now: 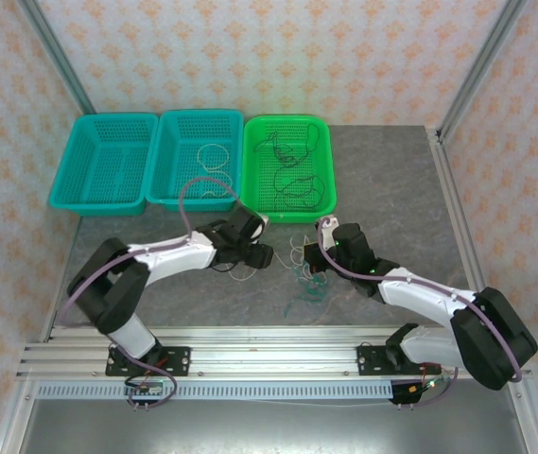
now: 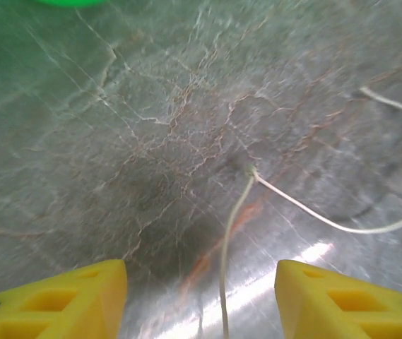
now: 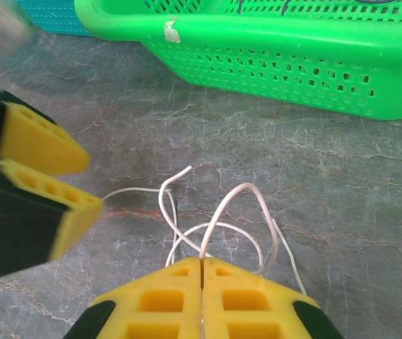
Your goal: Untangle the cables
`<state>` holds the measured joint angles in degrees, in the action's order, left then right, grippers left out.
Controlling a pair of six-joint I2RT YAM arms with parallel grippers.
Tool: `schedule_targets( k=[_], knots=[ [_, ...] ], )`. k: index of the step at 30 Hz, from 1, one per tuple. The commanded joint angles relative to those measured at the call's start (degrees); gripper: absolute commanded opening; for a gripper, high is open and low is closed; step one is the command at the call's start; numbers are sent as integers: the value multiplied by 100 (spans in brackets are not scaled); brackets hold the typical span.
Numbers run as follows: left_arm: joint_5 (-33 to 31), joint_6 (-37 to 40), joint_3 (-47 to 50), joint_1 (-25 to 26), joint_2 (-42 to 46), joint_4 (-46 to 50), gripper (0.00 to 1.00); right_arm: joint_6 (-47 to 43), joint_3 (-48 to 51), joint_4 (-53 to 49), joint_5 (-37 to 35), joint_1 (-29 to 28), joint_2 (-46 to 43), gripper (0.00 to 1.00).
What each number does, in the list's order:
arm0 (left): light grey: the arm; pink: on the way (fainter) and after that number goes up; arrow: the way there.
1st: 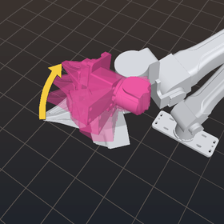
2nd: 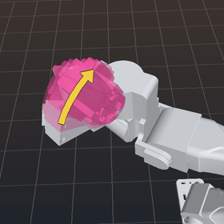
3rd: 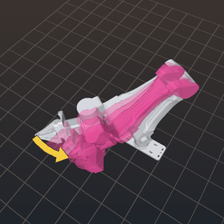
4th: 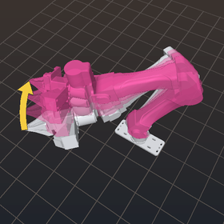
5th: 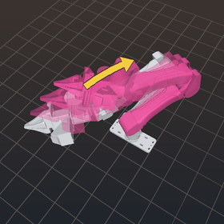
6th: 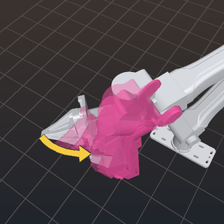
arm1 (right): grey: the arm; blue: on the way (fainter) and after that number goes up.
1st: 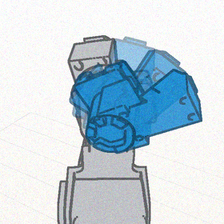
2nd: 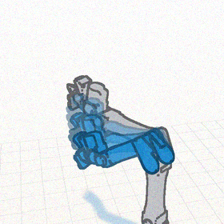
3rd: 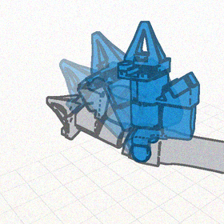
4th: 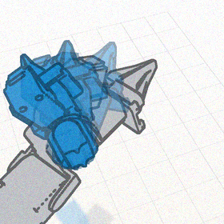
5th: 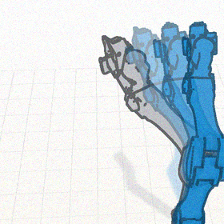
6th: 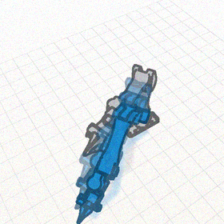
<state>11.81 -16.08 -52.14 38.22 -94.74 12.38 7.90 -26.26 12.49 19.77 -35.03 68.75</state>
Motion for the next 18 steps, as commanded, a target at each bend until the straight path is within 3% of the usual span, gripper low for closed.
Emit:
schedule_targets(
  k=[1,4,6,9,12,18],
  knots=[
    [118,-92,-264,10,-318,-339,53,141,-92,60,-27,40,-62,0],
    [269,-214,-378,10,-518,-392,29,294,-62,36,-252,40,-61,0],
    [195,-265,-363,3,-526,-368,0,541,-1,47,-707,37,-59,0],
    [-53,-369,-203,-101,-301,-277,0,1069,167,64,-1442,65,-59,0],
    [-21,-834,194,-568,360,-291,0,2048,183,-568,-2533,173,-459,0],
    [-96,-1359,754,-1627,1757,204,0,3628,682,-1382,-3279,1228,-1342,0]
  ],
)
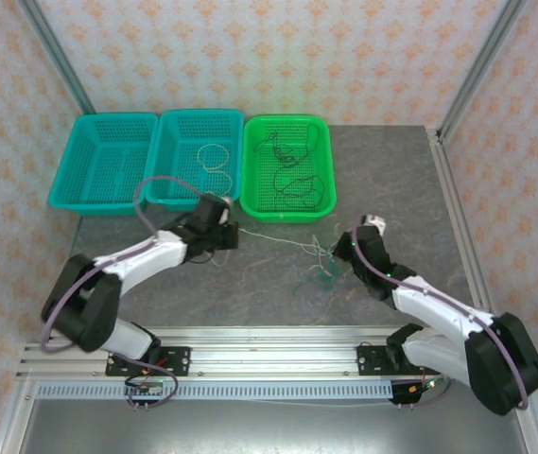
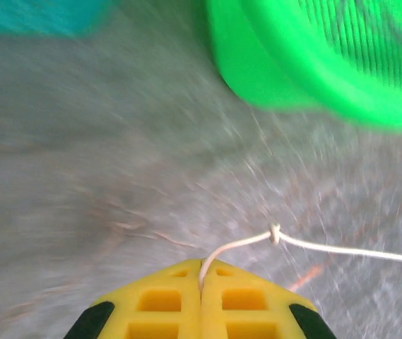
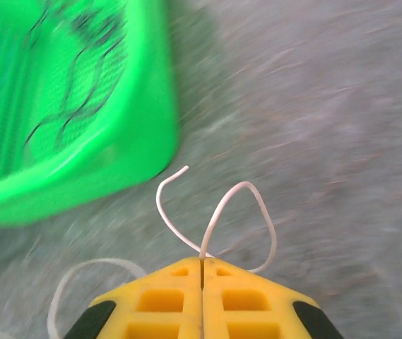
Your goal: Untangle the cables
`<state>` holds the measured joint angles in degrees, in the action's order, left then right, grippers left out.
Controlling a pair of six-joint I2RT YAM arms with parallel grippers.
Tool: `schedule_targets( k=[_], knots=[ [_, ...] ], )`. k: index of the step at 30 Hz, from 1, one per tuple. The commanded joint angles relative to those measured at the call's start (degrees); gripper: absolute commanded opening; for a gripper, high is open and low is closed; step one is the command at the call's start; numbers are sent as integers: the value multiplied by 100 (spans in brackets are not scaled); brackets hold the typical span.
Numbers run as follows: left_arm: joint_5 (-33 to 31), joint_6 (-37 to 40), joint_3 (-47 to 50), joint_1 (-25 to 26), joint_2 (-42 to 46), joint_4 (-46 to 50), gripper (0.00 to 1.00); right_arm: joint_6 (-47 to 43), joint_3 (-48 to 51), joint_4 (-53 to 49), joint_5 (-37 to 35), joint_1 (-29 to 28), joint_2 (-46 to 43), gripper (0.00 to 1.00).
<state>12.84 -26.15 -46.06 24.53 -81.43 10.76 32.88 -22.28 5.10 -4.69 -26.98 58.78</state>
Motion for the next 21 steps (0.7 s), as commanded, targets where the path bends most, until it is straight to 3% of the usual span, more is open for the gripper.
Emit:
schedule_targets(
  k=[1,11,17,21],
  knots=[
    [-231,-339,151,-340,557,477,0,1316,367,-728,-875,597,-483,0],
    [-598,-417,182,-747,1154,992,0,2359,821,-1936,-1254,1936,-2166,0],
    [-1026,-956,272,-1103,1359,1403,0,2683,687,-2761,-1521,2533,-3057,0],
    [-502,-1103,454,-1449,1609,1244,0,2019,723,-2065,-1134,2602,-3251,0]
  ],
)
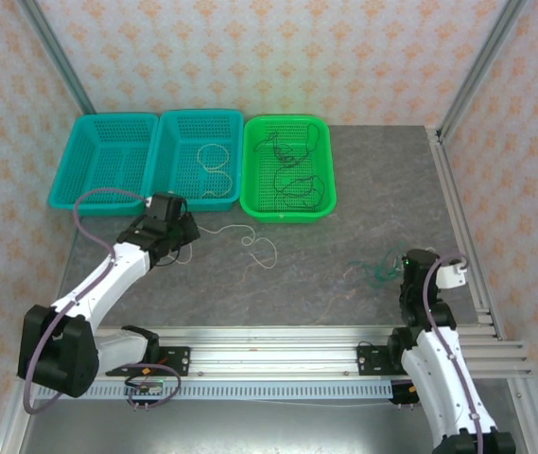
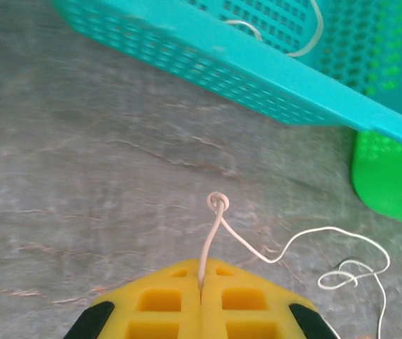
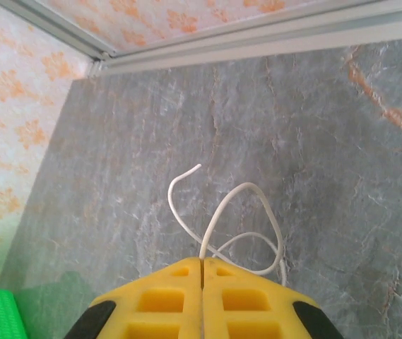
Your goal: Untangle the cables
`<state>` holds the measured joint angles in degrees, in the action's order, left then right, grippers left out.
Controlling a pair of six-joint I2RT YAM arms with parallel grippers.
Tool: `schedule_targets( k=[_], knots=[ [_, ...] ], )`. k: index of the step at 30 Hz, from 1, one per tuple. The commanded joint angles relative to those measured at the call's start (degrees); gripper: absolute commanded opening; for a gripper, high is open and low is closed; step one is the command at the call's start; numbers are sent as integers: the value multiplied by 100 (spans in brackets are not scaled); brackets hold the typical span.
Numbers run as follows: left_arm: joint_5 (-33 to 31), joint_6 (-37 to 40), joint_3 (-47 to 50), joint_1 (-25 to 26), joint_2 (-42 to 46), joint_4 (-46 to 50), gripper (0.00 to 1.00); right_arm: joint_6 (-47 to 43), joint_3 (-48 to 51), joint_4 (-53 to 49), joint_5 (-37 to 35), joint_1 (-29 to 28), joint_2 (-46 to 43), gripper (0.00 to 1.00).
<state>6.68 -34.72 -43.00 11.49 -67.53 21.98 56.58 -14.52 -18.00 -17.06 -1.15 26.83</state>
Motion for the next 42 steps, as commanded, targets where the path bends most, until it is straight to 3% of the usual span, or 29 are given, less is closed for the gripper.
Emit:
schedule_targets(
  k=[1,4,7,9,14,20,25,29,32,37,42],
  knots=[
    [427,-209,203,-147,310,-87,0,-608,-14,650,523,20,41,0],
    [1543,-137,404,-111,621,-942,0,-1240,115,1868,2162,18,587,0],
    [1719,180,271,152,985,-1114,0,-1458,107,2535,3243,-102,1348,0],
    [1728,377,98,447,1197,-1150,0,-1662,30,2786,3510,-429,1856,0],
    [1396,966,-535,1074,1517,-1211,0,-2027,-288,2839,3481,-1176,2892,0],
    [1428,1240,-1545,1071,1326,-2029,0,-1810,-365,3148,3430,-1282,3353,0],
    [683,1884,-3167,1060,586,-1497,0,-1834,-365,3051,3385,-1282,3270,0],
    [281,2377,-4281,795,-96,-1445,0,-1828,-307,3003,3333,-1292,3175,0],
    [363,2378,-4868,421,-704,-1723,0,-1828,-350,2889,3408,-1290,3074,0],
    [239,2672,-5995,-92,-1945,-1285,0,-2060,-374,2395,3320,-1292,2552,0],
    [496,2441,-6406,-606,-2869,-1140,0,-2265,-353,1923,3174,-1291,1953,0]
  ],
)
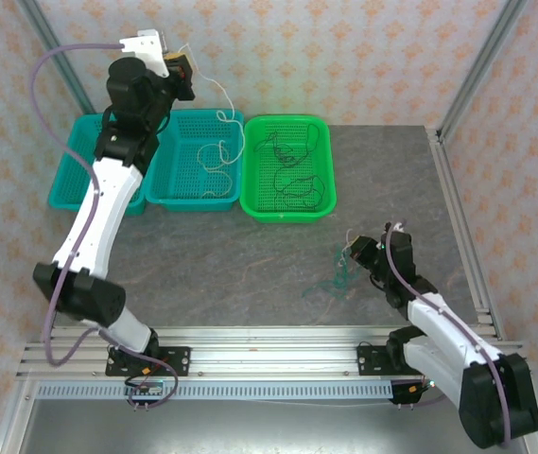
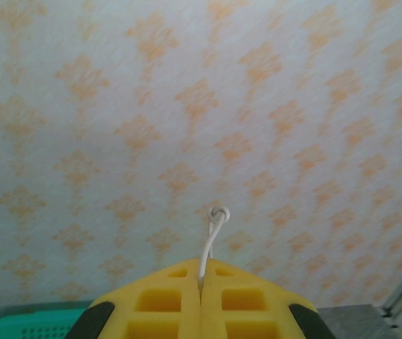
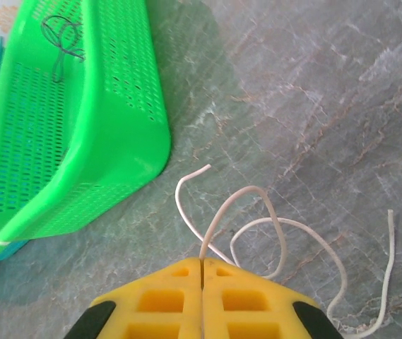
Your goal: Untangle the cables
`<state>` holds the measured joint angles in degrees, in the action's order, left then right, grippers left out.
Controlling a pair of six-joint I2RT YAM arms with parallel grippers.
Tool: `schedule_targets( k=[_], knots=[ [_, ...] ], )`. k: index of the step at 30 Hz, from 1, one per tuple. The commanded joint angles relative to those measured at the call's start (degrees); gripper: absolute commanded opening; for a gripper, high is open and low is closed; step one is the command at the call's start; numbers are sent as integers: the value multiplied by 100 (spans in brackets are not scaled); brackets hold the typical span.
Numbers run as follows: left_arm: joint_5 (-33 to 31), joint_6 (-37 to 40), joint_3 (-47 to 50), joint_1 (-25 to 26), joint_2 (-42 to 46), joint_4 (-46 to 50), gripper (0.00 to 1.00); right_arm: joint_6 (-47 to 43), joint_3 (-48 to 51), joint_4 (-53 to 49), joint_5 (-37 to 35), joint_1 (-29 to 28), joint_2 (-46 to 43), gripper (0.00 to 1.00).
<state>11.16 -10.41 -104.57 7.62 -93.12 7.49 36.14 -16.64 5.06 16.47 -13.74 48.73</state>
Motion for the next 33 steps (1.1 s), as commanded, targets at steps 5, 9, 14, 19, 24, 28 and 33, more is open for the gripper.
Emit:
schedule_targets(
  k=[5,9,14,19,24,28,33],
  knots=[
    [672,-584,-299,-457,-1226,678,7,-101,20,-356,-250,-33,-435,0],
    [832,-1179,-136,-658,-1757,808,46,-41,-20,-413,-143,-32,-434,0],
    [861,-1560,487,-762,-1133,244,84,-94,-146,-627,-131,-32,-511,0],
    [1057,-1914,1246,-709,92,-301,94,-13,-117,-24,296,-64,-401,0],
    [1205,-1769,2462,-27,1419,-676,96,-293,-311,642,949,-516,215,0],
    [1126,-1428,3462,840,2211,-953,96,-793,-711,964,1467,-1253,983,0],
    [1172,-1247,4065,1308,2508,-484,94,-1059,-1070,1449,2081,-1916,1995,0]
  ],
)
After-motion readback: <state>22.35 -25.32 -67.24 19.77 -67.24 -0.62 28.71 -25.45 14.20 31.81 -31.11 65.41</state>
